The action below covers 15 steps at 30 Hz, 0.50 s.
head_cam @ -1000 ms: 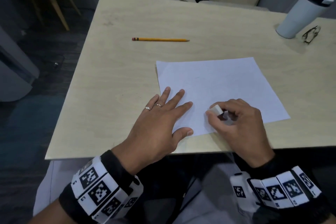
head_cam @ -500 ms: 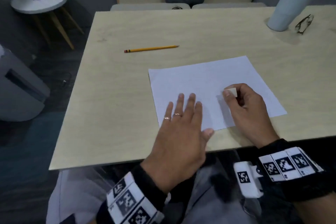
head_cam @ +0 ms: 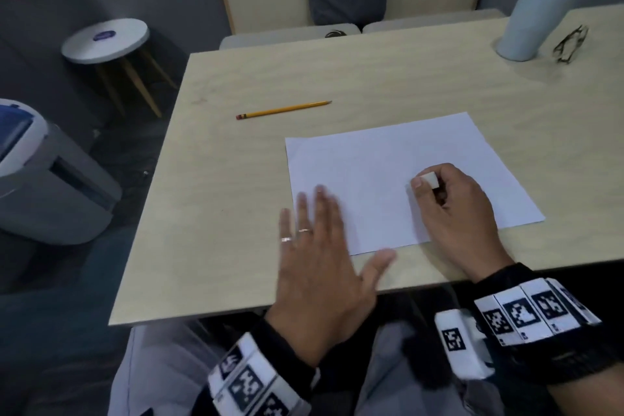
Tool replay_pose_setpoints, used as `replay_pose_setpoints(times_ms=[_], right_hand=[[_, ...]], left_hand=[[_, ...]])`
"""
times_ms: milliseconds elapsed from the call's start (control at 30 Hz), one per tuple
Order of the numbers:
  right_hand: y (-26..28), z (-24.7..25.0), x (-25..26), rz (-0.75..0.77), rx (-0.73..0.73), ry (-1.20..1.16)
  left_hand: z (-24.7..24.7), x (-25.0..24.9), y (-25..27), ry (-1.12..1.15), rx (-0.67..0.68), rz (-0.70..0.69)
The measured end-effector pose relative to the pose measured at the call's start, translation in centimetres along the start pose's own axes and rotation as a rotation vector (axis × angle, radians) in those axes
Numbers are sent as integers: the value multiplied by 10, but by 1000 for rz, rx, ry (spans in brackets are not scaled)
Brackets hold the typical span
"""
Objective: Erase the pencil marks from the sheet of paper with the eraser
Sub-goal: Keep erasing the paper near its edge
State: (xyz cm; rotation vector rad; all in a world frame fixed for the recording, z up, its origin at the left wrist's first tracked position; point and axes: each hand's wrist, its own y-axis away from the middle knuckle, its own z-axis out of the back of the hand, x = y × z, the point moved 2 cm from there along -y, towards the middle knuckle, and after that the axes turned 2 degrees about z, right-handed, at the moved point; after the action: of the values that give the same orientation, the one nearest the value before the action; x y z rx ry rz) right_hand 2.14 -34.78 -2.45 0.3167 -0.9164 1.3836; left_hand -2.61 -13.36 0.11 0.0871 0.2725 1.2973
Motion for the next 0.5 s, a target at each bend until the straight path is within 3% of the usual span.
replay_pose_setpoints(times_ms=[67,133,233,400,433,500], right_hand=[[0,0,-1,-3,-4,0],[1,1,-1,0,-5,-5],[2,2,-1,1,1,-1],[1,1,2,-4,11,13],[1,1,3,-4,14,14],[1,1,4,-13,25,15]], left_hand=[[-7,-26,5,23,7,-243],[-13,-39,10,-9,30,-382],[-14,-14,9,-16,-15,-263],[-2,59,8,-70,-56,153],[-1,61,8,-51,-49,153],[-3,52,10,4,-50,-8]])
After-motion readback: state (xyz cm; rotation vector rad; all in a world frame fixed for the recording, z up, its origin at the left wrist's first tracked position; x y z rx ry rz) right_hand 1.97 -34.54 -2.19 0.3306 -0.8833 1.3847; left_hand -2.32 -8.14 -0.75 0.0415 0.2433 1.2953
